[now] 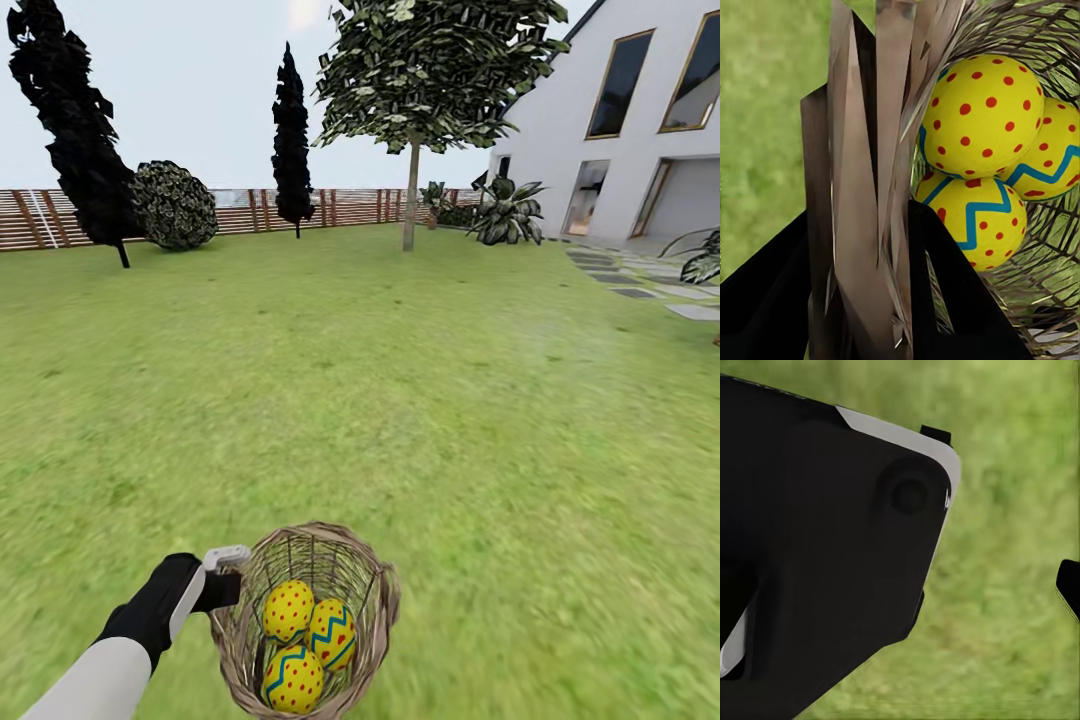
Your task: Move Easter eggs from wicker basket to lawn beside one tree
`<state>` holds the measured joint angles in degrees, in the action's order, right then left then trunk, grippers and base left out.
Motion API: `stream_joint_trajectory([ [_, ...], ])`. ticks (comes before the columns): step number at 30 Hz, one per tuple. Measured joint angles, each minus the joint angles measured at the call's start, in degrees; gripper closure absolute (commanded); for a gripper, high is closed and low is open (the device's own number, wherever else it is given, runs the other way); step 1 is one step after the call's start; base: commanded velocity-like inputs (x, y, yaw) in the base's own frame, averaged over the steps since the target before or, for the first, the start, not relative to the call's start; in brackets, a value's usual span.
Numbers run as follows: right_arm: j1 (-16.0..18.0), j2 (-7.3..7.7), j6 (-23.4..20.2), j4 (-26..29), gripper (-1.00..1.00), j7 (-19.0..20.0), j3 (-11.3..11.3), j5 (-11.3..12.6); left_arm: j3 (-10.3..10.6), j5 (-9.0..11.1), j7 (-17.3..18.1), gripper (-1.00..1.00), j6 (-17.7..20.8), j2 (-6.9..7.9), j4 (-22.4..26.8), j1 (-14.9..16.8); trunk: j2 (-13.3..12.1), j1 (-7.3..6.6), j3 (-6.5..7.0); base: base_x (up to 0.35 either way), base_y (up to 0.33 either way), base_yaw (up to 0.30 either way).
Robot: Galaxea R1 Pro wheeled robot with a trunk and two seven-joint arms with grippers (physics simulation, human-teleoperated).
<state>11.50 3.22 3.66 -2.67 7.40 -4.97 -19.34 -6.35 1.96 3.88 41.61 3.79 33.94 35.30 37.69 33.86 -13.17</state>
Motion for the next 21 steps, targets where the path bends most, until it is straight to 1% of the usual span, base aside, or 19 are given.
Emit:
stream_joint_trajectory([
  [21, 0.00, 0.00, 0.00, 0.00, -1.00, 0.00, -0.01, 0.00, 0.02, -0.03, 0.00, 1.00, 0.00, 0.00, 0.00, 0.05, 0.00, 0.00, 0.00, 0.324, 0.103, 0.000],
])
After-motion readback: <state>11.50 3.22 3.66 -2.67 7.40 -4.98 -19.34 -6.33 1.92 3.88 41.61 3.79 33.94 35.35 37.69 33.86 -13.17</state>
